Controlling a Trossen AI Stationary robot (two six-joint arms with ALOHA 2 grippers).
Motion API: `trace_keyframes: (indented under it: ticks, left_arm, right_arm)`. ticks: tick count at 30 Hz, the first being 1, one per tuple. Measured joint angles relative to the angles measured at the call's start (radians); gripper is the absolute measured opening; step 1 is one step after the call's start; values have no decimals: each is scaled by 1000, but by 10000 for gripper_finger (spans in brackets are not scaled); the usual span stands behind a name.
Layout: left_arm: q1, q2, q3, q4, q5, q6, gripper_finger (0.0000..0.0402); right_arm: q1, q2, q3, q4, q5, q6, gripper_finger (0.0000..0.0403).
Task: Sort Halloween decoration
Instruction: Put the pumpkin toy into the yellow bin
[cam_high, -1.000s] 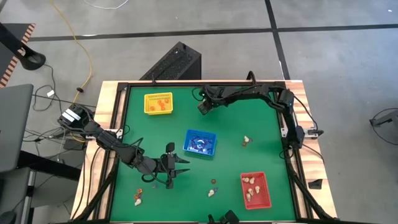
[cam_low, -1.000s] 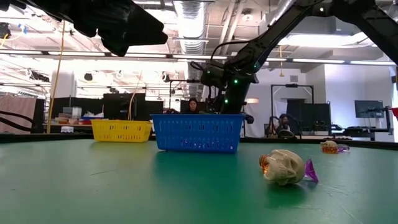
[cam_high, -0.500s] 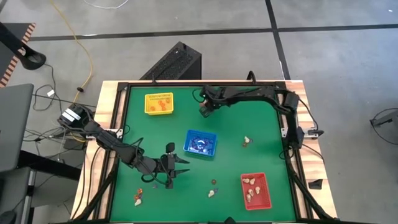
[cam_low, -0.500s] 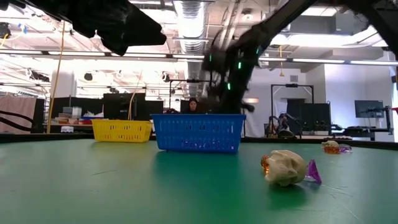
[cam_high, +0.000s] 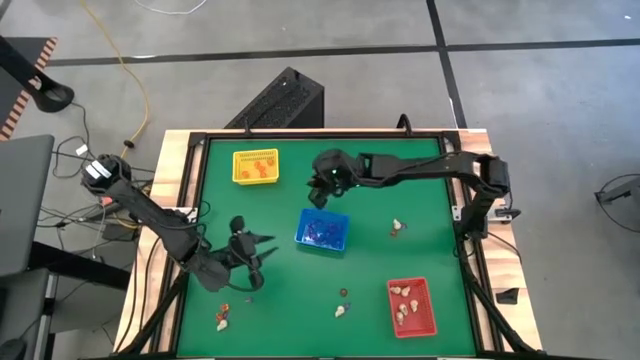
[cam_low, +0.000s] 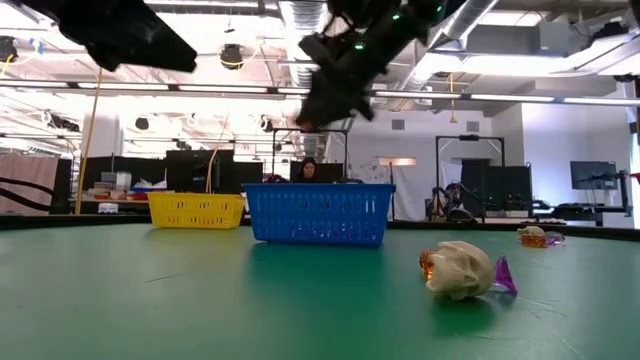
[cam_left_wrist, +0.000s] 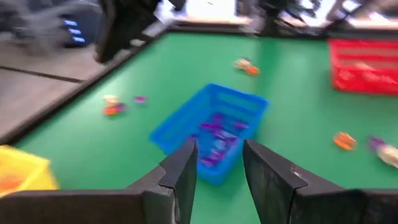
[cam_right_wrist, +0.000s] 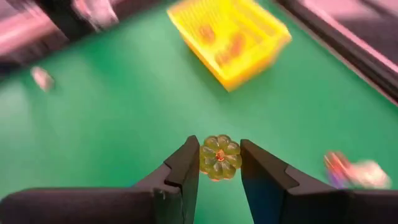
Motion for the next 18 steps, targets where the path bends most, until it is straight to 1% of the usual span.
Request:
trace_keyframes:
  ticks: [2, 4, 6, 8, 9, 12, 15, 18]
  left_arm:
    - [-16, -12, 1, -48, -86, -46, 121]
    - [-25, -23, 1, -84, -139, -79, 121]
    - [-26, -31, 1, -104, -161, -93, 121]
    - [-25, -36, 1, -116, -161, -93, 121]
    - [-24, -37, 1, -118, -164, -90, 121]
    - [-20, -38, 1, -122, -177, -71, 121]
    - [-16, -39, 0, -124, -178, -47, 121]
    - [-16, -39, 0, -132, -178, -38, 121]
  right_arm:
    - [12, 45, 1, 111, 0, 2, 135]
    - [17, 115, 1, 257, -11, 3, 135]
    - [15, 188, 7, 385, -43, 4, 135]
    - [6, 267, 61, 491, -71, 10, 135]
    - [0, 303, 96, 514, -74, 10, 135]
    - [-30, 418, 244, 515, -73, 11, 135]
    - [-61, 525, 412, 429, -86, 13, 140]
    - [-87, 603, 570, 276, -102, 13, 155]
